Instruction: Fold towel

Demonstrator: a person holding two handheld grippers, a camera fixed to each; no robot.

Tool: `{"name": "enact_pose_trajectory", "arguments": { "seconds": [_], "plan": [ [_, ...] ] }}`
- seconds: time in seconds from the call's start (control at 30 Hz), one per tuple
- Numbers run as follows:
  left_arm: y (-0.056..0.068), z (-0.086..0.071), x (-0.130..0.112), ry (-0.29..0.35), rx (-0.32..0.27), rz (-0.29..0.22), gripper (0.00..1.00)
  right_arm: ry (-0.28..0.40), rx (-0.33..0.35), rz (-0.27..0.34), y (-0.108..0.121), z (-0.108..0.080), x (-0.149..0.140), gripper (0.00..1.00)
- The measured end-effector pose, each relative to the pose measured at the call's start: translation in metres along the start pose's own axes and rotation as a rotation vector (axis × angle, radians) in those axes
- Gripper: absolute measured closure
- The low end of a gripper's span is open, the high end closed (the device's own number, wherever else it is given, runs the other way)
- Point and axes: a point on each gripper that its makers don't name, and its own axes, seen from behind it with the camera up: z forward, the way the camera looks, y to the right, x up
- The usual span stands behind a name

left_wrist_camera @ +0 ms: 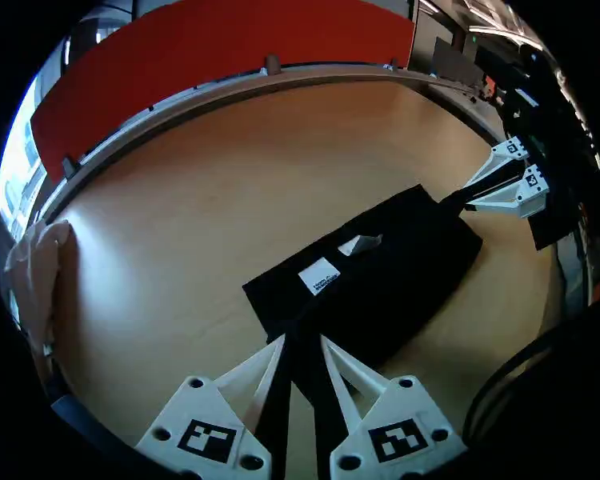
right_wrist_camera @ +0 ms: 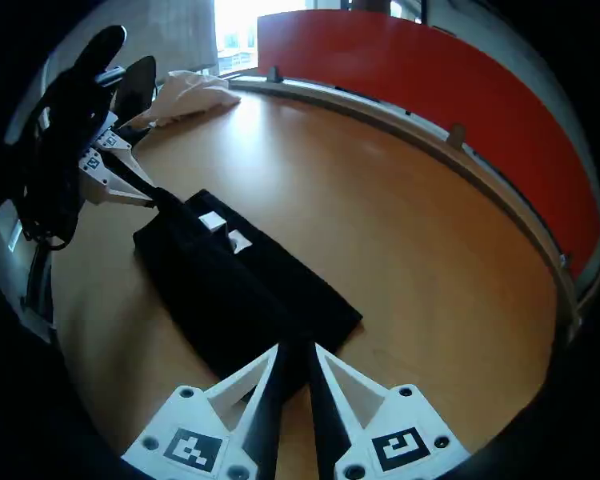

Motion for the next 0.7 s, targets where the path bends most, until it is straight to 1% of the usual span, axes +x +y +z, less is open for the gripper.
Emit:
{"name": "enact_pose_trajectory", "arguments": {
  "seconds": [0.13,0.2,0.47,0.6,0.7],
  "plan": [
    [-0.004,0.01,-0.004,-0.004,0.009,0.001,0.78,-0.003,-0.011,0.013,0.005,0.008,-0.001,0.79],
    [-0.006,0.014,-0.005,-0.007,0.014,0.0,0.77,-0.004,-0.015,0.019,0.007,0.012,-0.001,0.77],
    [-0.014,0.025,-0.007,-0.025,0.02,-0.025,0.74,-0.011,-0.033,0.034,0.013,0.024,-0.005,0.72],
    [-0.017,0.028,-0.005,-0.019,0.028,-0.02,0.74,-0.012,-0.047,0.039,0.017,0.028,-0.004,0.69],
    [-0.021,0.03,-0.001,-0.014,0.038,-0.004,0.67,-0.013,-0.058,0.044,0.02,0.03,-0.003,0.67]
  ]
}}
